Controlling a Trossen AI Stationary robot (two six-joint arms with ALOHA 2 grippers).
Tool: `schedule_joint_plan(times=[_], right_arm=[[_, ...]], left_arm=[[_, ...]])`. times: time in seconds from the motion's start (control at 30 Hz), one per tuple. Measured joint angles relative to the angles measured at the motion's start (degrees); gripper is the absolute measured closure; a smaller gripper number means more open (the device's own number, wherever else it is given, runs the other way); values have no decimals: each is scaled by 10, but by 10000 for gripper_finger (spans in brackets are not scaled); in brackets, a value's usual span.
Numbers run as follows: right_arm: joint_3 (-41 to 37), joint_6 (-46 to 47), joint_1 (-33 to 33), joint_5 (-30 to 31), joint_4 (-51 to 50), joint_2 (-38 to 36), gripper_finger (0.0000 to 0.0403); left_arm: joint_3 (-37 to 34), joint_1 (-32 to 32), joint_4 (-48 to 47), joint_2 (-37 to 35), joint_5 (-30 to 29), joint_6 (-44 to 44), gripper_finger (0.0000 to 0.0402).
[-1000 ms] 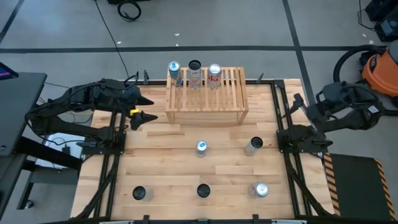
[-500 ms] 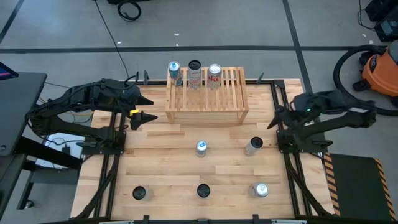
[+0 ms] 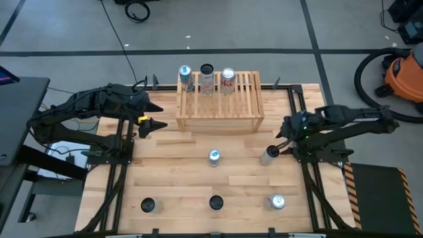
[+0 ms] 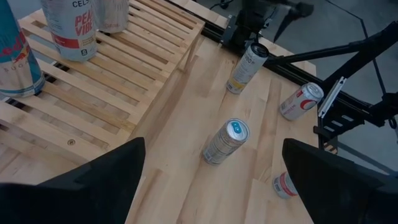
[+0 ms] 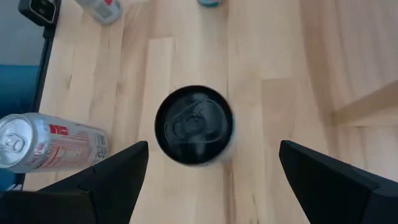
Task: Place canned beverage on shelf
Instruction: Put the top white and yellow soda can on the shelf
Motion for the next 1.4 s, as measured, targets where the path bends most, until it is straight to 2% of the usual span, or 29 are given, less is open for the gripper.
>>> schedule_joint_plan(times=[0.23,0.43,0.63,0.77,0.93,1.13,1.4], right_arm=[[-33,21,44,48,49,29,30],[-33,44,79,51,75,61,30],[-33,61,105,90,84,98,30],[-33,63,117,95,87,124,34],[-33,63,124,97,89,147,62],[-33,73,125,97,88,151,132],[-9,88,120,91,69,152,137]], left_arm=[[0,0,0,0,0,-8,21],[0,0,0,0,0,-7,21],[0,0,0,0,0,-7,21],[0,0,0,0,0,-5,21],[0,0,0,0,0,-4,21],[0,0,0,0,0,-4,21],[0,0,-1,0,0,-9,21]])
